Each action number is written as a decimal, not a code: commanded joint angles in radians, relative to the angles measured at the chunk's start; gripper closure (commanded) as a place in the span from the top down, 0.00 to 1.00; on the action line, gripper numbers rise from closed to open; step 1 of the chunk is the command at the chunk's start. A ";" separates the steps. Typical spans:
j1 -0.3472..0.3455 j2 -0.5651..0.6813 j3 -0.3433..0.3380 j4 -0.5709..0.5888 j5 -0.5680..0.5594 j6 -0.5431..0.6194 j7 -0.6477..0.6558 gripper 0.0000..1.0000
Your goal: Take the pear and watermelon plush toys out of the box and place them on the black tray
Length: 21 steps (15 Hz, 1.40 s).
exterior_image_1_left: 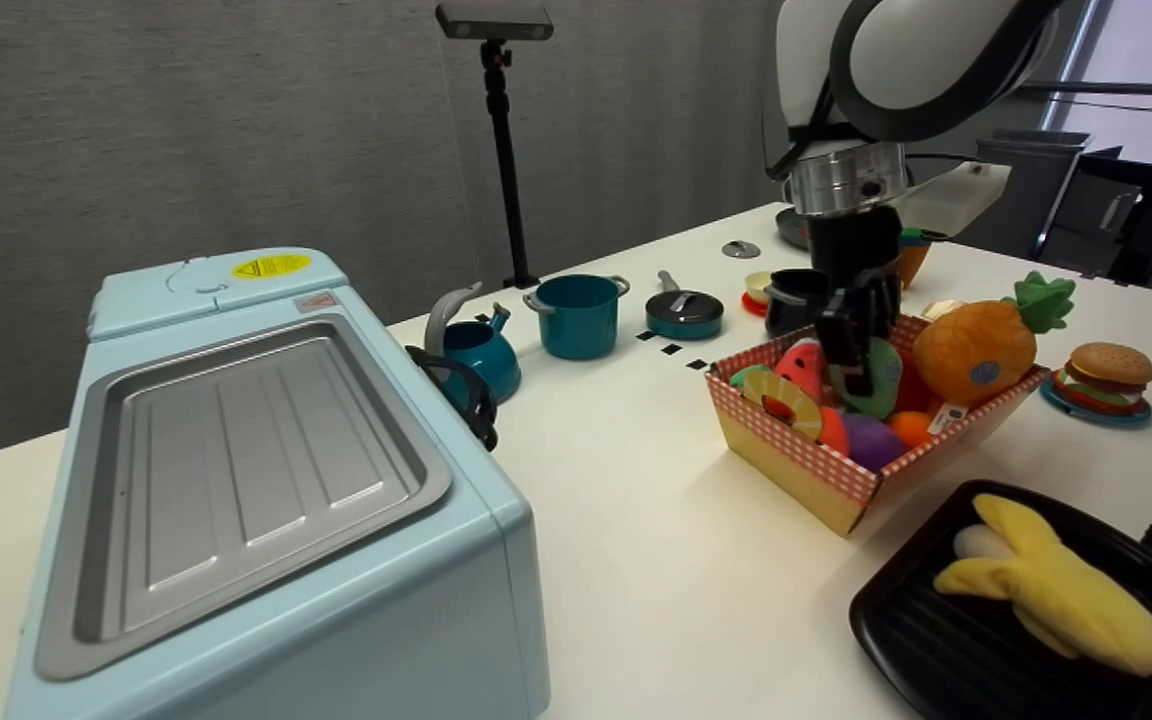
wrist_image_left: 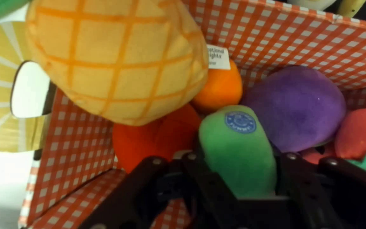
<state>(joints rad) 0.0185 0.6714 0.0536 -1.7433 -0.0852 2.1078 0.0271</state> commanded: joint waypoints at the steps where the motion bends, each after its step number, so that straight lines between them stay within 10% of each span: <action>1: 0.021 -0.045 -0.012 0.004 0.019 -0.097 0.012 0.11; 21: 0.178 -0.334 0.125 -0.237 0.143 -0.191 0.058 0.05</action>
<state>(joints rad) 0.1787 0.3504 0.1681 -1.9276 0.0253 1.8830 0.0697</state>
